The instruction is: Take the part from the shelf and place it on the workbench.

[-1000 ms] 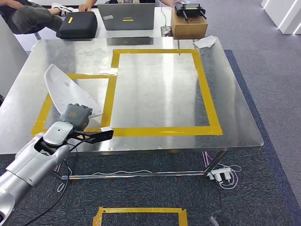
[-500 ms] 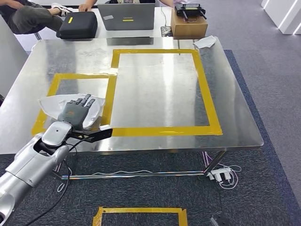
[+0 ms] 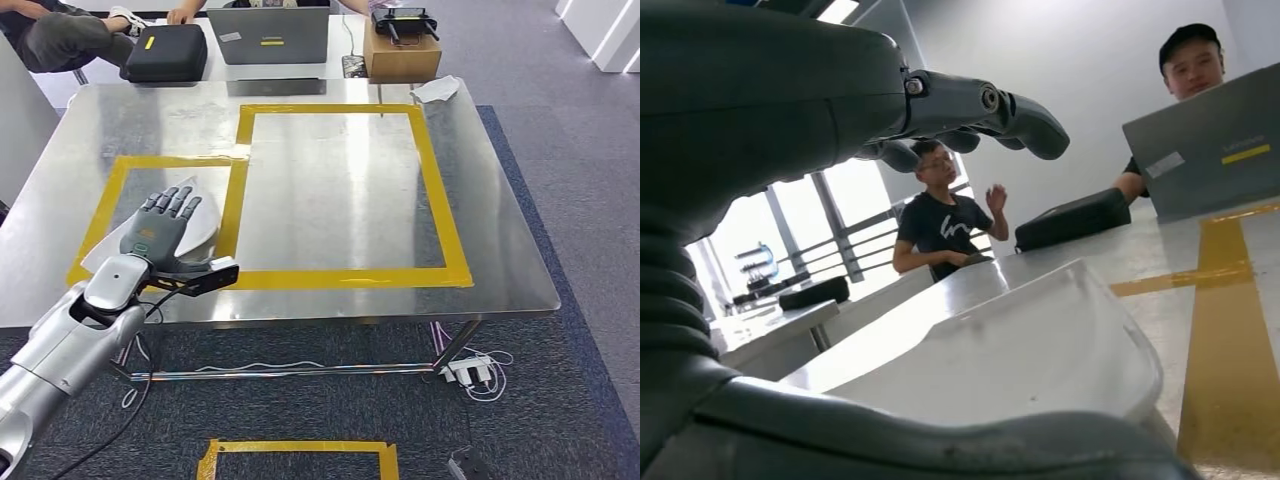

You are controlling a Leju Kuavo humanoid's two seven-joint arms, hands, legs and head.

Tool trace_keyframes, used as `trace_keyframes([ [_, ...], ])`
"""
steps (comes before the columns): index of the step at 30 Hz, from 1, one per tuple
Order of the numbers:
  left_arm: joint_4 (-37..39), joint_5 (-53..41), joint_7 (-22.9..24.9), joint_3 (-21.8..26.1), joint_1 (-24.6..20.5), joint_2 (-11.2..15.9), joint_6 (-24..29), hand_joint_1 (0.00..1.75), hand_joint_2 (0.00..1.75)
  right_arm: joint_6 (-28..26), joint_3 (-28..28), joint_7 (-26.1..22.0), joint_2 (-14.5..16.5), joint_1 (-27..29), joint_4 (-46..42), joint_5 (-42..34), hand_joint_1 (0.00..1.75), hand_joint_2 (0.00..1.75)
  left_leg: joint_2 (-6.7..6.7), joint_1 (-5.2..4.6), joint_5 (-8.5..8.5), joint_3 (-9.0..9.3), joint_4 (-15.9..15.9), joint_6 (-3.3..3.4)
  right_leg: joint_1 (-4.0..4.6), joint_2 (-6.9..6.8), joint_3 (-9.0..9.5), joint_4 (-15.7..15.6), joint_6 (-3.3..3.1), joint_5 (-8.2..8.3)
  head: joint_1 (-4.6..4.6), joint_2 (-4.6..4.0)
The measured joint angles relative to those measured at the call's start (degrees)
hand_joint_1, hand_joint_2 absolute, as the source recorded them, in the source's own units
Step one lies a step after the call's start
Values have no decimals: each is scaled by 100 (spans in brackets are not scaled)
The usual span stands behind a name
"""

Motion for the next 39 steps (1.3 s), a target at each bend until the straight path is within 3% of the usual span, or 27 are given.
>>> trace_keyframes([
  [18,-71,16,-174,56,23,-13,550,0,0,0,81,-86,0,-53,0,-87,0,0,0,0,-1,-1,1,0,0,0,1,0,0,0,0,0],
  [25,-124,-43,-190,86,63,23,745,0,0,0,113,-92,-1,-70,1,-92,0,0,-5,-27,36,7,-20,106,-33,-7,0,-20,85,14,-2,0],
  [27,-151,-54,-212,102,62,28,807,0,0,-1,122,-98,-3,-79,2,-98,0,0,-3,0,97,33,-108,160,-39,21,-106,191,104,-182,6,0],
  [30,-170,-78,-232,103,92,28,863,0,0,-2,138,-102,-4,-87,10,-114,0,0,-2,9,131,17,-136,186,-56,63,-568,1266,138,-740,16,0],
  [31,-170,-84,-240,102,113,30,872,0,0,-3,144,-102,-4,-88,15,-115,0,0,-3,11,138,9,-135,181,-65,65,-689,1549,157,-814,15,0],
  [32,-170,-85,-251,101,130,31,881,0,0,-3,150,-102,-4,-89,19,-115,0,0,-7,16,146,3,-132,171,-80,66,-718,1631,176,-774,14,0],
  [33,-170,-81,-264,101,142,32,896,0,0,-4,157,-102,-5,-93,22,-116,0,0,-13,28,152,-3,-123,155,-101,65,-633,1478,196,-627,14,0],
  [34,-172,-72,-279,103,148,33,914,0,0,-5,162,-102,-5,-100,25,-117,0,0,-23,44,154,-11,-105,128,-133,66,-443,1116,221,-413,15,0],
  [36,-178,-49,-302,126,147,47,957,0,0,-7,168,-103,-2,-120,27,-123,0,0,-50,57,157,-59,-47,45,-171,110,-46,385,258,-152,25,0],
  [37,-185,-37,-310,142,149,56,982,0,0,-7,169,-104,0,-132,28,-129,0,0,-65,50,171,-94,-15,-6,-176,131,53,186,250,-107,34,0],
  [39,-199,-19,-322,163,169,78,1022,0,0,-7,174,-107,4,-143,28,-148,0,0,-87,38,228,-155,12,-90,-151,156,42,159,173,-92,48,0],
])
